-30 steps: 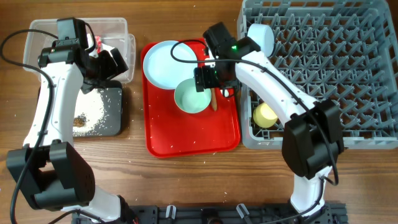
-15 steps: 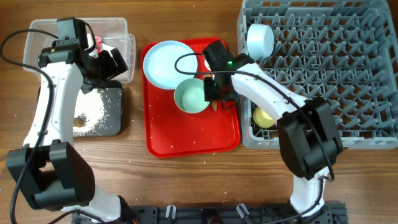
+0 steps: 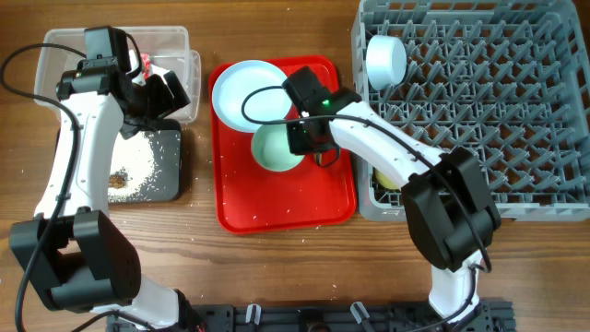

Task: Sort waste into correct bins and load items into the dishwasher rack
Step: 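Grasp the green bowl rim with the right gripper and lift, then carry the green bowl into the rack beside the blue bowl, release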

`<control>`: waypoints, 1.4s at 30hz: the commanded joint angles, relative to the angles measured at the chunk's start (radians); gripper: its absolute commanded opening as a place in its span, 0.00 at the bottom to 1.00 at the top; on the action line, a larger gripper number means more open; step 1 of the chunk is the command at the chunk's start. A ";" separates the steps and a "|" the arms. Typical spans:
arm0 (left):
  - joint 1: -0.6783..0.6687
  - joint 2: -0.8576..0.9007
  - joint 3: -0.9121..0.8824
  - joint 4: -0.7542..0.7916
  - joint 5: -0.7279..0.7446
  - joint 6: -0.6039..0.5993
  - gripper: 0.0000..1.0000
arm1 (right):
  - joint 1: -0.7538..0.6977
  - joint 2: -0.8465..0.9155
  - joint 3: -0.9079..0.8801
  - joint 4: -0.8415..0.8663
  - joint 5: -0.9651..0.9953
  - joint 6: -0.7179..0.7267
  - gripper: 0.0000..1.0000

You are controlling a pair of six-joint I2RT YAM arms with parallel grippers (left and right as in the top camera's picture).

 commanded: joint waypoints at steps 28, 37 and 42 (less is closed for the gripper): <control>0.005 -0.021 0.020 0.000 0.012 0.002 1.00 | -0.210 -0.474 0.060 -0.325 1.135 0.061 0.04; 0.005 -0.021 0.019 0.000 0.012 0.002 1.00 | -0.209 -0.309 0.060 -0.147 1.247 -0.468 0.04; 0.005 -0.021 0.019 0.000 0.011 0.002 1.00 | -0.180 -0.167 0.060 -0.146 1.337 -0.552 0.04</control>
